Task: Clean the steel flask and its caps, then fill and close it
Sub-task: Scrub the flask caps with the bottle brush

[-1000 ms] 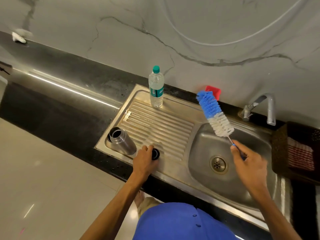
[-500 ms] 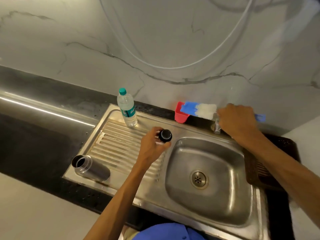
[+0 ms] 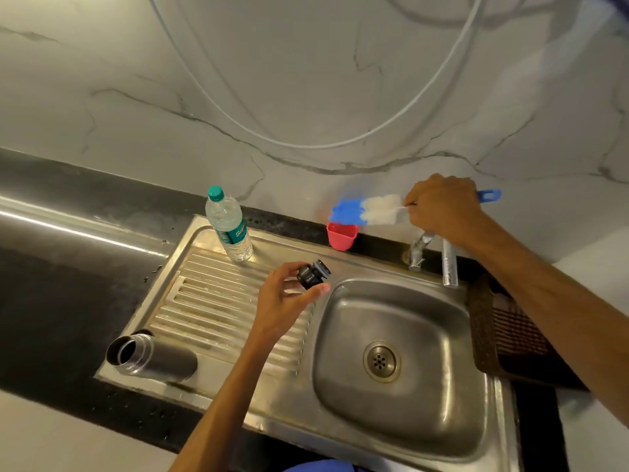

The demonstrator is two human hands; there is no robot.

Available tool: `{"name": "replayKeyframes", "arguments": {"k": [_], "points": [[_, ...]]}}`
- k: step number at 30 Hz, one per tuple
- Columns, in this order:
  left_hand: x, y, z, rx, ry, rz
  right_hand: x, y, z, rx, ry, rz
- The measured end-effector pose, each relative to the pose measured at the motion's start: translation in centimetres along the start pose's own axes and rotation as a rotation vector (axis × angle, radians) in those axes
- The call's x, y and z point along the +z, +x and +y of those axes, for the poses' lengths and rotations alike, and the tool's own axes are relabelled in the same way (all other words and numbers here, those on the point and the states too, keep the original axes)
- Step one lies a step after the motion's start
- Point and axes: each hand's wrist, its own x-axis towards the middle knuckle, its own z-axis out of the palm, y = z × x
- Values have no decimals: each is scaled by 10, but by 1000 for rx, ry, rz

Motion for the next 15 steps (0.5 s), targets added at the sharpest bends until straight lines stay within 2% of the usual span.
{"name": "replayKeyframes", "arguments": {"k": [6, 9, 12, 15], "points": [[20, -2, -1, -152, -191, 9, 4, -50, 59, 79, 396, 20], [29, -1, -3, -180, -223, 16, 4, -78, 83, 123, 583, -27], [38, -1, 7, -209, -353, -33, -2, -106, 105, 190, 798, -93], [49, 0, 28, -229, -420, -74, -3, -136, 124, 163, 1001, -102]]}}
